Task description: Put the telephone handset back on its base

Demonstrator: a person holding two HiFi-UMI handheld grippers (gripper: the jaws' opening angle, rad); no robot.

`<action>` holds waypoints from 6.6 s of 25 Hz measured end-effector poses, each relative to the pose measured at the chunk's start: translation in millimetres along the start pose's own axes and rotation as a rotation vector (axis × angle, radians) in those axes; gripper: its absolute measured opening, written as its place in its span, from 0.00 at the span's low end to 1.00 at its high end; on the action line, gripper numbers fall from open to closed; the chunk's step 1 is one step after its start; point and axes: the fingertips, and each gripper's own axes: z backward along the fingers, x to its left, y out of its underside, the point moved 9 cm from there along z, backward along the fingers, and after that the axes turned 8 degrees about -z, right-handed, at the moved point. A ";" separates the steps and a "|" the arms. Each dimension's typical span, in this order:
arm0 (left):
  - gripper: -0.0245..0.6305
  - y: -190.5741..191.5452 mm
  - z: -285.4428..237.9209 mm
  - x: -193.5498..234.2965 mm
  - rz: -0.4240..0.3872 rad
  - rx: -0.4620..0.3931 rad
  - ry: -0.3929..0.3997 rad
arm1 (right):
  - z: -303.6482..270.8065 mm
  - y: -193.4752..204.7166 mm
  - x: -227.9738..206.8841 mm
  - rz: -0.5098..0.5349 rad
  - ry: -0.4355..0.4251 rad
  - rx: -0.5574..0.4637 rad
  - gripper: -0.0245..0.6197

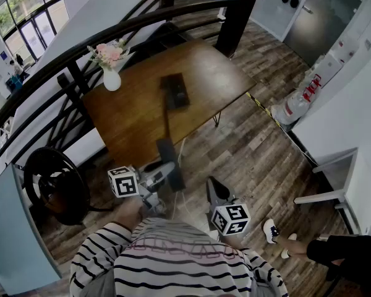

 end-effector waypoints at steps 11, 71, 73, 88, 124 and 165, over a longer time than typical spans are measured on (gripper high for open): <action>0.15 -38.3 1.2 56.2 0.027 0.029 0.016 | -61.4 -17.1 4.4 -0.045 0.025 -0.054 0.04; 0.15 -90.1 -200.9 191.1 0.015 -0.170 -0.263 | -247.8 -171.5 -206.4 0.095 -0.366 0.157 0.04; 0.15 -99.9 -200.1 202.7 0.018 -0.162 -0.252 | -260.2 -175.6 -201.6 0.097 -0.358 0.156 0.04; 0.15 -179.0 -163.3 294.5 0.063 -0.053 -0.162 | -362.3 -185.7 -146.3 0.080 -0.285 0.146 0.04; 0.15 -204.8 -189.1 434.7 0.080 0.018 -0.210 | -445.6 -209.5 -192.0 0.129 -0.376 0.284 0.04; 0.15 -193.3 -188.3 502.8 0.179 0.128 -0.398 | -467.6 -210.0 -201.5 0.104 -0.345 0.319 0.04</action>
